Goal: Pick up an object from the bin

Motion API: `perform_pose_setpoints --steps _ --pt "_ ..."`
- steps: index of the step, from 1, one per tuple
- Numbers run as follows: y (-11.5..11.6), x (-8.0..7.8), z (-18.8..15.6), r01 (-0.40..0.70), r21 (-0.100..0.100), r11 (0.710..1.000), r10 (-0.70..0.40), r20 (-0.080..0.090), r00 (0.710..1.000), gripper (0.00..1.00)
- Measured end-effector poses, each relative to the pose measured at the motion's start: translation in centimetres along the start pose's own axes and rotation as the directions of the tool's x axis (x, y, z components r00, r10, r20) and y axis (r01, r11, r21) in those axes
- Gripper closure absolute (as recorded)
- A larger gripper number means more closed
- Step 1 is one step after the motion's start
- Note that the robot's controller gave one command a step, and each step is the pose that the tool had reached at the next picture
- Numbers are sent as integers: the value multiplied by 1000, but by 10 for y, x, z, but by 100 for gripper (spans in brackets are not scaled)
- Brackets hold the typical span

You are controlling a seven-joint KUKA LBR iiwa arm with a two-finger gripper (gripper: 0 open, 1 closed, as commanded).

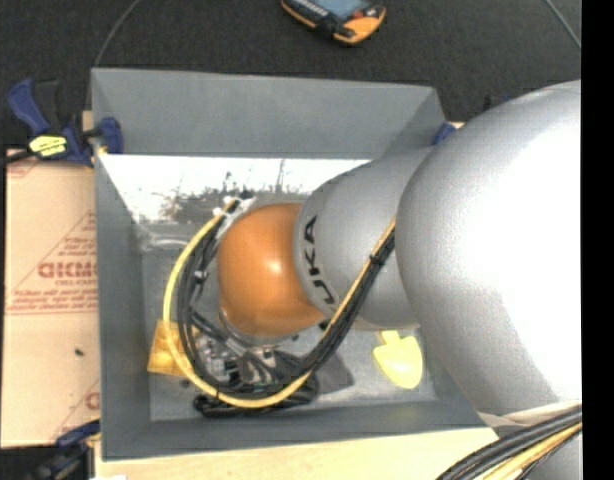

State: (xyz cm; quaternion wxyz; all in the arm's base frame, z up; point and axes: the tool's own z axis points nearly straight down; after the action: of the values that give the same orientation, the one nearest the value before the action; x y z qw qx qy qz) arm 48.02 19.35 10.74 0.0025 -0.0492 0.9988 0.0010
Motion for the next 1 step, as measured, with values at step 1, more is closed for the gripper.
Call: perform_pose_setpoints --steps 1 --pt "0 0 0 -2 0 1000 2 0 1000 100"
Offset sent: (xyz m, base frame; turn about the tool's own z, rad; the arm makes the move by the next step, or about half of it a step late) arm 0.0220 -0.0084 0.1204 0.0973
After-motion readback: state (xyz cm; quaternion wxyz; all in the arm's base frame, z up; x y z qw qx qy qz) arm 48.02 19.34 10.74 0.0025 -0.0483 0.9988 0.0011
